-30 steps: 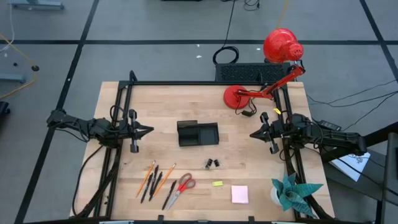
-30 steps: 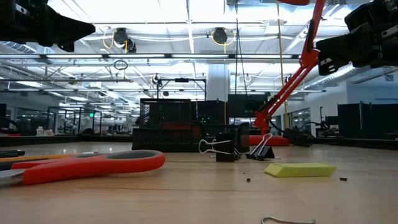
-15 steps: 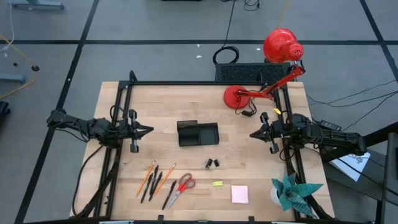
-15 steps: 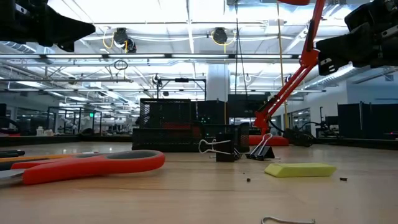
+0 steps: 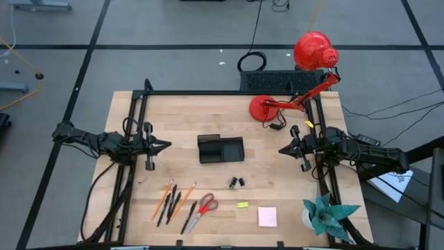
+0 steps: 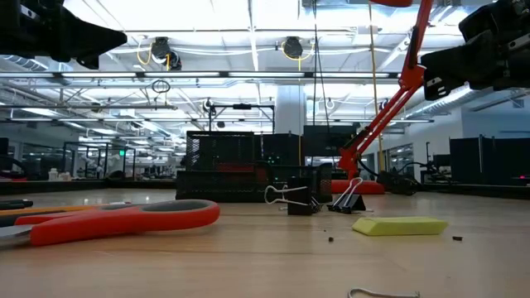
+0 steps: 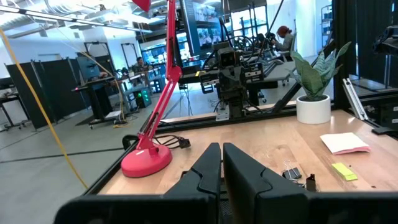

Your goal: Pick and place office supplies into organizer

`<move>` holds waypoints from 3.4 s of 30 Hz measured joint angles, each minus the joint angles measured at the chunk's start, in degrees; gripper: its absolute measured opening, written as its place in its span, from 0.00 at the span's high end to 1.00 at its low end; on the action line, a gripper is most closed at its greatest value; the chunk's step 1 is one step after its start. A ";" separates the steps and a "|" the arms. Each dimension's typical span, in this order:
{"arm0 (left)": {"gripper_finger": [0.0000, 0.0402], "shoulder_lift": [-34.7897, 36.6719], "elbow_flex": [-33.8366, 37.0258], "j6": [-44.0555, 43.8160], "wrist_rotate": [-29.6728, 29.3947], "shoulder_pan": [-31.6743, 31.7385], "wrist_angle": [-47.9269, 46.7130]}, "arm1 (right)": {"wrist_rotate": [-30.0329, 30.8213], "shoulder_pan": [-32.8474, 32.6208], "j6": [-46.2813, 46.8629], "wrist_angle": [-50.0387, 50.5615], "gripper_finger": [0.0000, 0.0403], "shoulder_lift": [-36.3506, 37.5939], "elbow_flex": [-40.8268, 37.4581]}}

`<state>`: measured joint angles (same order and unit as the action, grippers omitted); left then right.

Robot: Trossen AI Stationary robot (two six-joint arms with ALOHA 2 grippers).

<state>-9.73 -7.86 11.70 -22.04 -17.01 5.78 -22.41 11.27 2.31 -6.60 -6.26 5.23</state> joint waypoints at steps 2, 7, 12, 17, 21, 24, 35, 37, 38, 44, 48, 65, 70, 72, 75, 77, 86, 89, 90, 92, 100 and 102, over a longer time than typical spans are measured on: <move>0.94 0.00 0.00 0.00 0.00 0.00 -0.02 | 0.02 0.00 0.01 -0.02 0.99 -0.02 0.00; 0.94 0.01 0.00 0.00 0.00 0.01 -0.02 | 0.02 0.02 0.00 -0.01 0.99 0.00 0.02; 0.94 0.02 0.00 0.00 0.00 0.00 -0.02 | 0.00 0.00 0.02 -0.01 0.99 0.00 0.02; 0.94 0.01 0.00 0.00 0.00 0.01 -0.01 | 0.02 0.01 0.02 0.01 0.99 -0.02 0.01; 0.94 0.00 0.00 0.00 0.00 0.00 -0.02 | 0.02 0.00 0.01 -0.01 0.99 -0.01 0.00; 0.94 0.00 0.00 0.09 0.00 0.02 0.00 | 0.00 0.02 0.00 -0.02 0.99 -0.02 0.00; 0.94 0.02 -0.02 -1.69 -0.02 0.02 4.37 | 0.02 0.00 0.18 -0.27 0.99 0.00 0.00; 0.94 0.00 -0.02 -1.53 -0.02 0.01 4.35 | -0.12 0.00 1.48 -0.52 0.99 -0.01 0.01; 0.94 0.02 -0.02 -1.49 -0.02 0.00 4.39 | -0.18 0.01 2.26 -0.49 0.99 0.00 0.00; 0.94 0.00 -0.02 3.94 0.00 0.02 8.37 | -0.25 0.00 3.33 -1.17 0.99 -0.04 0.00; 0.94 0.00 -0.02 5.81 2.98 0.02 8.39 | -0.38 -0.08 6.46 -2.17 0.99 -0.06 0.00; 0.94 0.00 -0.02 13.62 3.54 0.02 9.14 | 3.72 -8.52 4.95 -8.65 0.94 -4.84 -2.53; 0.94 0.00 -0.02 12.41 3.54 0.02 9.16 | 10.40 -13.84 6.44 -10.79 0.83 -11.21 -1.75; 0.94 0.00 -0.02 11.65 3.54 0.02 9.44 | 13.68 -15.70 6.80 -10.04 0.78 -14.33 -0.92; 0.94 0.00 -0.02 11.09 3.54 0.02 9.37 | 16.67 -18.04 4.25 -10.90 0.70 -18.97 2.42; 0.94 0.00 -0.02 11.10 3.54 0.02 9.43 | 17.71 -18.91 3.36 -10.67 0.66 -21.79 5.35; 0.94 0.00 -0.02 11.06 3.52 0.02 8.87 | 21.05 -25.49 -5.19 -7.08 0.60 -35.60 20.32; 0.94 0.00 -0.02 11.04 3.52 0.02 8.87 | 25.23 -26.94 -7.69 -5.74 0.60 -41.08 27.28; 0.94 0.00 -0.02 11.04 3.52 0.02 8.84 | 25.52 -27.20 -8.06 -4.61 0.60 -43.14 29.75; 0.94 0.00 -0.02 11.04 3.50 0.02 8.83 | 25.45 -27.82 -8.15 -1.97 0.60 -47.57 34.74; 0.94 0.00 -0.02 8.83 -2.05 0.01 6.85 | 34.10 -34.29 -8.66 20.12 0.60 -66.32 57.38; 0.94 0.00 -0.02 7.30 -3.89 0.02 6.68 | 34.31 -35.89 -6.44 29.21 0.59 -70.72 63.75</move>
<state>-9.74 -7.88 19.01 -25.93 -16.99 12.46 11.90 -24.62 -4.13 22.62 -76.99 68.98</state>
